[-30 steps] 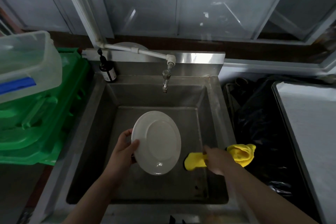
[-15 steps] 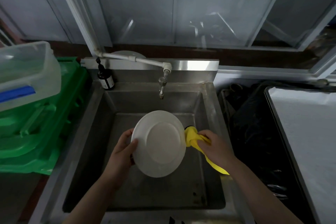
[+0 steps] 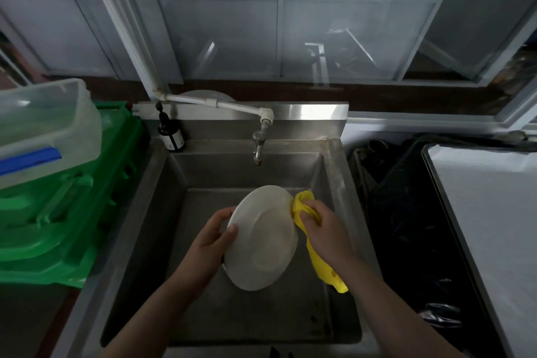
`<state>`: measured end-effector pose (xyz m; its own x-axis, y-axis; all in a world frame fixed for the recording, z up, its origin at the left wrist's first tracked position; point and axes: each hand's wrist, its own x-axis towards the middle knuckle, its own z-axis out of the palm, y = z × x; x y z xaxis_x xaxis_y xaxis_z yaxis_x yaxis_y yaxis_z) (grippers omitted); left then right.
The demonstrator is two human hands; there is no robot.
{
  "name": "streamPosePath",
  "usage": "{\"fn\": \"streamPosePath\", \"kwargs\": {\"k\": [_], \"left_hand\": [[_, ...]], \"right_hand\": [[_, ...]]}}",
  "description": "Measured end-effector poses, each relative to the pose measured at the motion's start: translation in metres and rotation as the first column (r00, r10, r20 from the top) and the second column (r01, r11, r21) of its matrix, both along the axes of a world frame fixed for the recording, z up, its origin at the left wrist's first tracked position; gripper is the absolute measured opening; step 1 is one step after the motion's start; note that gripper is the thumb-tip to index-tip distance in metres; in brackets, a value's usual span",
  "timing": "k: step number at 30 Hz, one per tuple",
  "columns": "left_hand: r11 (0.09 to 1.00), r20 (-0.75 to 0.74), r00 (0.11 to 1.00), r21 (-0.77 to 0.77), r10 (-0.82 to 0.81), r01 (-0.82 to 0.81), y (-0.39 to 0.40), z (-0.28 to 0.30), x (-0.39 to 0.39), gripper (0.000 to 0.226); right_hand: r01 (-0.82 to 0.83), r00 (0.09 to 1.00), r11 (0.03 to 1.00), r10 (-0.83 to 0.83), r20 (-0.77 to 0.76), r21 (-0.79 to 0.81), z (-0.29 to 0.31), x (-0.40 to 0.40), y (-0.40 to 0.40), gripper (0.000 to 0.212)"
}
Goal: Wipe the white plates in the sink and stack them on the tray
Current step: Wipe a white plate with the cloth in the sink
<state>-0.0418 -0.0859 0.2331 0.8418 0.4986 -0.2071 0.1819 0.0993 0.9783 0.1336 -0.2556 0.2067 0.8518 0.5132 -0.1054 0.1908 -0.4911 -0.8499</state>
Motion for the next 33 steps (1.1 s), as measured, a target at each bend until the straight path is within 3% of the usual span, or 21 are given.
{"fn": "streamPosePath", "kwargs": {"k": [7, 15, 22, 29, 33], "left_hand": [[0.996, -0.052, 0.995, 0.022, -0.083, 0.084, -0.011, 0.0, 0.003, 0.029], [0.999, -0.058, 0.998, 0.013, -0.035, 0.036, -0.012, -0.002, 0.002, 0.026], [0.999, -0.031, 0.999, -0.044, -0.007, 0.006, -0.017, -0.008, -0.004, 0.034], [0.999, -0.061, 0.998, -0.05, 0.018, -0.021, -0.015, -0.006, -0.01, 0.031], [0.999, -0.037, 0.999, -0.046, 0.008, -0.01, -0.017, -0.002, -0.016, 0.03]], "right_hand": [[-0.123, 0.979, 0.992, 0.118, 0.164, 0.023, 0.008, -0.007, 0.016, 0.027], [-0.326, 0.911, 0.943, 0.297, 0.286, 0.059, 0.02, -0.034, 0.029, 0.03], [-0.589, 0.708, 0.802, 0.573, 0.413, -0.101, 0.035, -0.052, 0.032, 0.035], [-0.404, 0.859, 0.914, 0.366, 0.358, 0.036, 0.022, -0.046, 0.034, 0.028], [-0.217, 0.959, 0.972, 0.195, 0.204, 0.088, 0.013, -0.031, 0.029, 0.021]]}}
